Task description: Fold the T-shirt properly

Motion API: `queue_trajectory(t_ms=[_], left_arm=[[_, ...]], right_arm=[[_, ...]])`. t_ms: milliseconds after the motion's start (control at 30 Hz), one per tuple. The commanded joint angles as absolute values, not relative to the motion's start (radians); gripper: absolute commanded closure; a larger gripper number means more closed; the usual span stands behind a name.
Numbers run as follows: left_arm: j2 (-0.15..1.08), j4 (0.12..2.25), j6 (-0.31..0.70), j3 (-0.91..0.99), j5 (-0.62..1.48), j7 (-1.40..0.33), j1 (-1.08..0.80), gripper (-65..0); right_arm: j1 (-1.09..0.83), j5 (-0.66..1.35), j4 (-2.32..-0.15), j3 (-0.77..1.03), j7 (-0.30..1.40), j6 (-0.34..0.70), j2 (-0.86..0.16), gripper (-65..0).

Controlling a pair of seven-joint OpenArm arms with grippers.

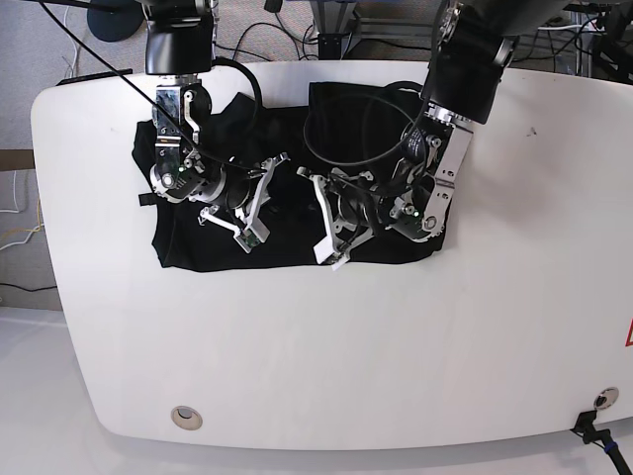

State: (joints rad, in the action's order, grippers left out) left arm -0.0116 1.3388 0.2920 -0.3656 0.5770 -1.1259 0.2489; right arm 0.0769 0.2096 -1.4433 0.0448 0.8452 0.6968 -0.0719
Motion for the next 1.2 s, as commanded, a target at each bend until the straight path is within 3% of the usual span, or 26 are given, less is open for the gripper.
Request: queue_trajectory(t_ms=[0, 467, 767, 800, 900, 933, 1167], left_arm=[[-0.021, 1.359, 0.298, -0.363, 0.593, -1.113, 0.275, 0.0], [0.01, 1.448, 0.298, -0.332, 0.591, -1.095, 0.397, 0.0], [0.018, 1.317, 0.3, -0.337, 0.591, -1.067, 0.455, 0.0], [0.022, 1.322, 0.3, -0.337, 0.593, -1.07, 0.453, -5.7], [0.036, 1.353, 0.3, -0.338, 0.596, -1.086, 0.452, -31.0], [0.036, 1.374, 0.3, -0.337, 0.596, -1.092, 0.45, -36.2], [0.07, 1.592, 0.3, -0.28, 0.598, -1.119, 0.407, -38.3]], right_arm=[[0.085, 0.199, -1.449, 0.045, 0.865, 0.698, -0.074, 0.0], [0.065, 0.199, -1.449, 0.045, 0.863, 0.698, -0.073, 0.0], [0.065, 0.2, -1.454, 0.045, 0.863, 0.698, -0.074, 0.0], [0.065, 0.2, -1.454, 0.045, 0.863, 0.698, -0.074, 0.0], [0.065, 0.202, -1.452, 0.045, 0.863, 0.698, -0.073, 0.0], [0.065, 0.202, -1.452, 0.045, 0.863, 0.698, -0.073, 0.0], [0.068, 0.199, -1.451, 0.045, 0.863, 0.698, -0.073, 0.0]])
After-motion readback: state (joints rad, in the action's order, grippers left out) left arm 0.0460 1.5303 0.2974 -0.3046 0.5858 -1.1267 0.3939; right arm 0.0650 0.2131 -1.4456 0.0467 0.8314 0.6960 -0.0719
